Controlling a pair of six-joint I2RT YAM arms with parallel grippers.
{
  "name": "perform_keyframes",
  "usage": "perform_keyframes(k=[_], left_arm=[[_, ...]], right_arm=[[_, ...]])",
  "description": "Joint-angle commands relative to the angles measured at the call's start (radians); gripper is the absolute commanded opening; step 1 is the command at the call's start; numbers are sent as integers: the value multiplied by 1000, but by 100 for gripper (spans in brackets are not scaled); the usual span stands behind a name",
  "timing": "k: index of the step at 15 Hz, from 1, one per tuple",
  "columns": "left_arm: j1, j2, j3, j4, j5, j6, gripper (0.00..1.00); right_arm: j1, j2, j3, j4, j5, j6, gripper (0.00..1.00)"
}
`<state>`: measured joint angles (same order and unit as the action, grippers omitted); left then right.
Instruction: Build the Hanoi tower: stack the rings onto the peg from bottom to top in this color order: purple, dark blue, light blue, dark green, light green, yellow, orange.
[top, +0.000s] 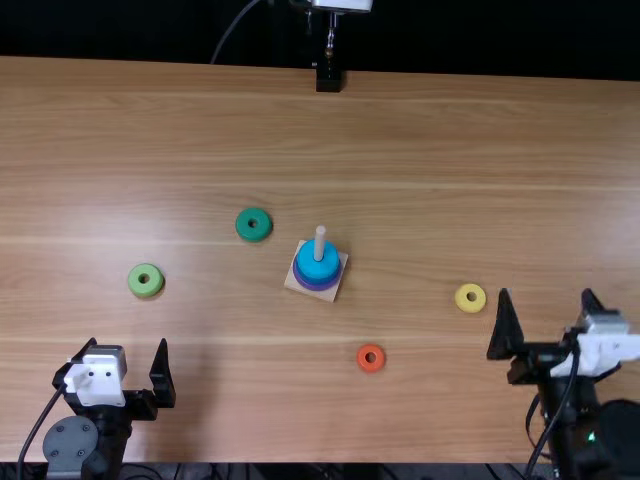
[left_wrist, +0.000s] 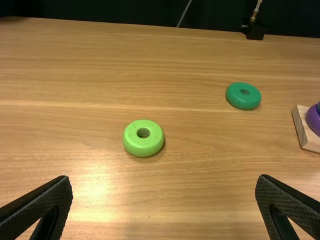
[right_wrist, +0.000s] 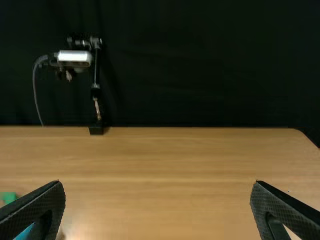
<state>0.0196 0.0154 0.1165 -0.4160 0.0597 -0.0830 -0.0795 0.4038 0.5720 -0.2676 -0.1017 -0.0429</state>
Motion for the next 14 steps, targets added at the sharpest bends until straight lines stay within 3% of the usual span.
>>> perform_keyframes(k=[1,9,14], left_arm=[[0,-15,-117,-37,21,6,100],[0,-15,-117,-37,21,6,100],[0,-15,-117,-37,21,6,100]], right_arm=[[-23,-94,-93,3,-29,-9,100],[-23,-399,-388,11,-24,-10,100],[-26,-404,-512,11,-24,-9,100]])
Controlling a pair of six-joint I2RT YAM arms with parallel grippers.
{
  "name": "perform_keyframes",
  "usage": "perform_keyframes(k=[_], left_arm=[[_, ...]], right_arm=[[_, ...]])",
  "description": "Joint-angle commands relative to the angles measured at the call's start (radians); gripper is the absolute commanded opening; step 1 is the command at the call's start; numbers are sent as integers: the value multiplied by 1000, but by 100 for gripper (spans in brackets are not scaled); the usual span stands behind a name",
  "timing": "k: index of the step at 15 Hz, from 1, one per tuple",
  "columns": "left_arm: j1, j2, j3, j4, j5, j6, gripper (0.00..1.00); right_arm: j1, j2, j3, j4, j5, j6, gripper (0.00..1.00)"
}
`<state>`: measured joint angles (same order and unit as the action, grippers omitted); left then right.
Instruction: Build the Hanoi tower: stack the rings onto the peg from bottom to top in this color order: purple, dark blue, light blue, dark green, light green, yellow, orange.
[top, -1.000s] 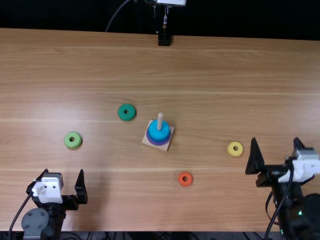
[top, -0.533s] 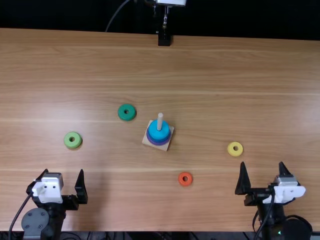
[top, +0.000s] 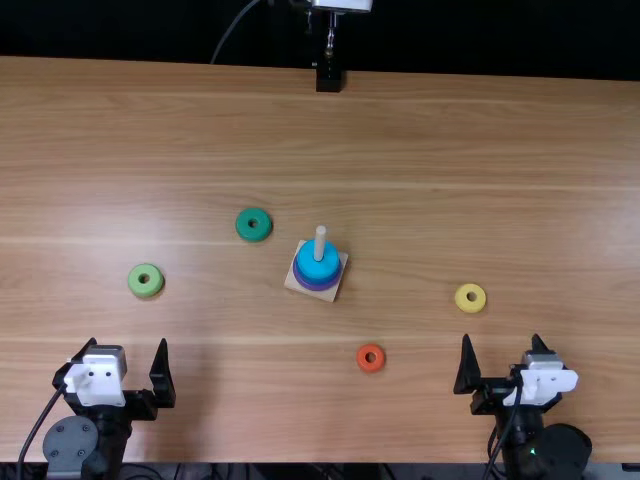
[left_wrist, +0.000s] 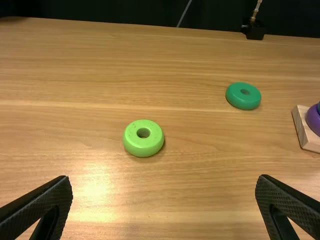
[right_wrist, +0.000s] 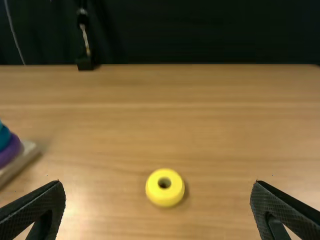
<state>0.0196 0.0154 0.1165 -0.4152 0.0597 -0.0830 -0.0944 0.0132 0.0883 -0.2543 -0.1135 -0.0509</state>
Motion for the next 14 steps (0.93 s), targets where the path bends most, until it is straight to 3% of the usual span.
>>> perform_keyframes(k=[1,14], left_arm=[[0,-15,-117,-38,21,6,100],[0,-15,-117,-38,21,6,100]], right_arm=[[-11,-13,-38,-1,-12,-6,100],[-11,-13,-73,-71,-12,-14,100]])
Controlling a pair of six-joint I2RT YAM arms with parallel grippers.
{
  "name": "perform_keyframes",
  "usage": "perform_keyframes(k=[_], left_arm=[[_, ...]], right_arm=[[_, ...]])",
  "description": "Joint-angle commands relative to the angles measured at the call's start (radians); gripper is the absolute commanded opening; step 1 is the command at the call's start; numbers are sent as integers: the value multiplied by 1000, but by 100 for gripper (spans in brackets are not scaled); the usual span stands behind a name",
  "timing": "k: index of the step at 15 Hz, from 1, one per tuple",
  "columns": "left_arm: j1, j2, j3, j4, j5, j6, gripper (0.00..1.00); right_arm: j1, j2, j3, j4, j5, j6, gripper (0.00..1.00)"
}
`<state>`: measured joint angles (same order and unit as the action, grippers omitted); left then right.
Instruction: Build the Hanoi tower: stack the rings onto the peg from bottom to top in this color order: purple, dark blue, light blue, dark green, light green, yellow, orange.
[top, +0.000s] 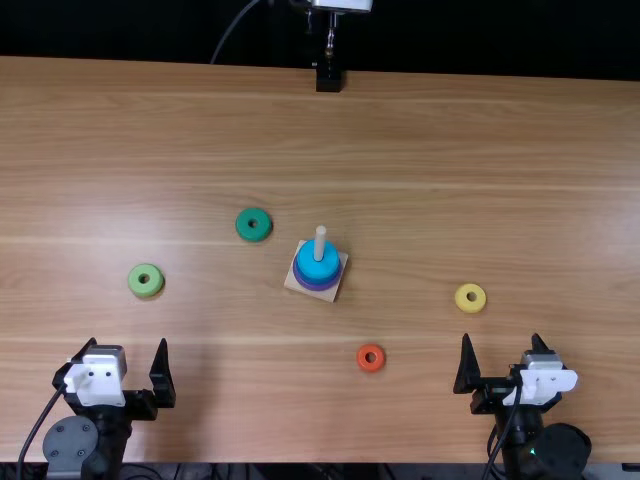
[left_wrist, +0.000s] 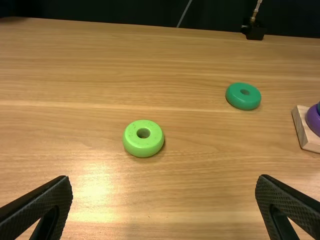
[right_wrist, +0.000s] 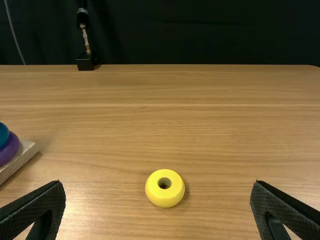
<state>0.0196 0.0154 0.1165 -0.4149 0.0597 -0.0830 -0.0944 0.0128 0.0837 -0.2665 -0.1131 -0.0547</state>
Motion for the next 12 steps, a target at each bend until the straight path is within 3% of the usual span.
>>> perform_keyframes(k=[1,7,9,12], left_arm=[[0,-15,-117,-38,21,6,100],[0,-15,-117,-38,21,6,100],[60,-15,-117,-40,25,-5,100],[59,-15,-117,-42,23,-4,100]], right_arm=[[-11,-13,-67,-59,-12,-10,100],[-11,-13,-68,-59,-12,-10,100],[-11,-13,-67,-59,-12,-10,100],[-11,-13,-67,-59,-12,-10,100]])
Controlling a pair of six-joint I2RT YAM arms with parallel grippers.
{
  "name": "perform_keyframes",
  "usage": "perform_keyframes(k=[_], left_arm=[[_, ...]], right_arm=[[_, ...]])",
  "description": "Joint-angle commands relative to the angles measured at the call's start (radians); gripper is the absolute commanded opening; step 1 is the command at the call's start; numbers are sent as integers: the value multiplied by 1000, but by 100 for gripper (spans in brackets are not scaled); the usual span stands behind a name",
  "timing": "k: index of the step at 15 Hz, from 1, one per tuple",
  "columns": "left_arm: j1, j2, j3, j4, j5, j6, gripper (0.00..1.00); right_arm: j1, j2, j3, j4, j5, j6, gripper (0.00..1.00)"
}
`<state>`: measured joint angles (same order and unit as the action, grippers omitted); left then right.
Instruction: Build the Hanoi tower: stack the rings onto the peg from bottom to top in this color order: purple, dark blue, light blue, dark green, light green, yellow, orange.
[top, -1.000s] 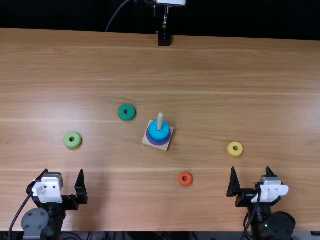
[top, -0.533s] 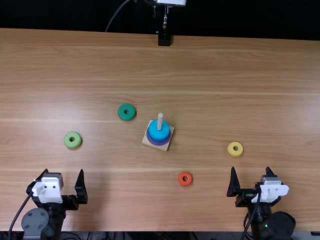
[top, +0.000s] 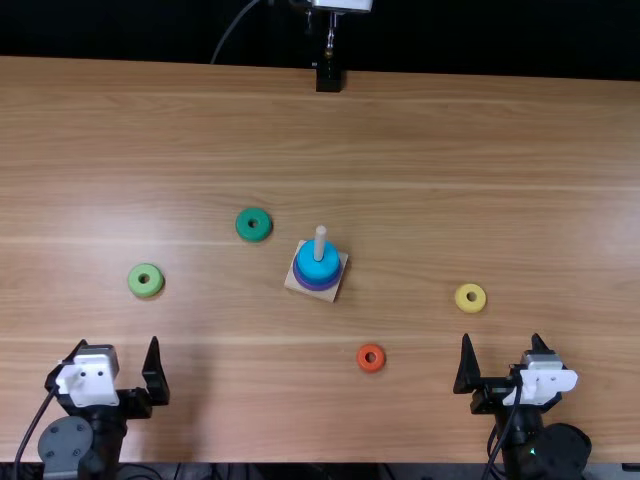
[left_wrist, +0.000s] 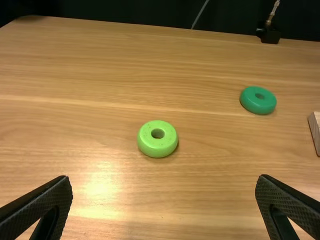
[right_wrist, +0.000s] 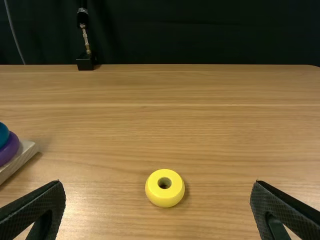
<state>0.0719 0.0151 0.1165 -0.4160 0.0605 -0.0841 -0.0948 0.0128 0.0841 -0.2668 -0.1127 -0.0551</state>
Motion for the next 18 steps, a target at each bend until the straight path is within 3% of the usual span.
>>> perform_keyframes(k=[1,4,5,7,9,12,14,18], left_arm=[[6,-15,-117,-41,22,-2,100],[12,-15,-117,-42,26,3,100],[12,-15,-117,-41,48,7,100],[11,-15,-52,-33,118,9,100],[14,13,132,-37,138,7,100],[5,174,334,-46,138,7,100],[-34,324,514,-85,138,5,100],[-57,730,845,-226,140,-2,100]], right_arm=[[-11,-13,-67,-58,-12,-9,100],[-11,-13,-67,-58,-12,-9,100],[-11,-13,-69,-58,-12,-9,100],[-11,-13,-67,-58,-12,-7,100],[-11,-13,-67,-58,-12,-9,100],[-11,-13,-67,-58,-12,-9,100],[-11,-13,-69,-58,-12,-9,100],[-11,-13,-67,-58,-12,-9,100]])
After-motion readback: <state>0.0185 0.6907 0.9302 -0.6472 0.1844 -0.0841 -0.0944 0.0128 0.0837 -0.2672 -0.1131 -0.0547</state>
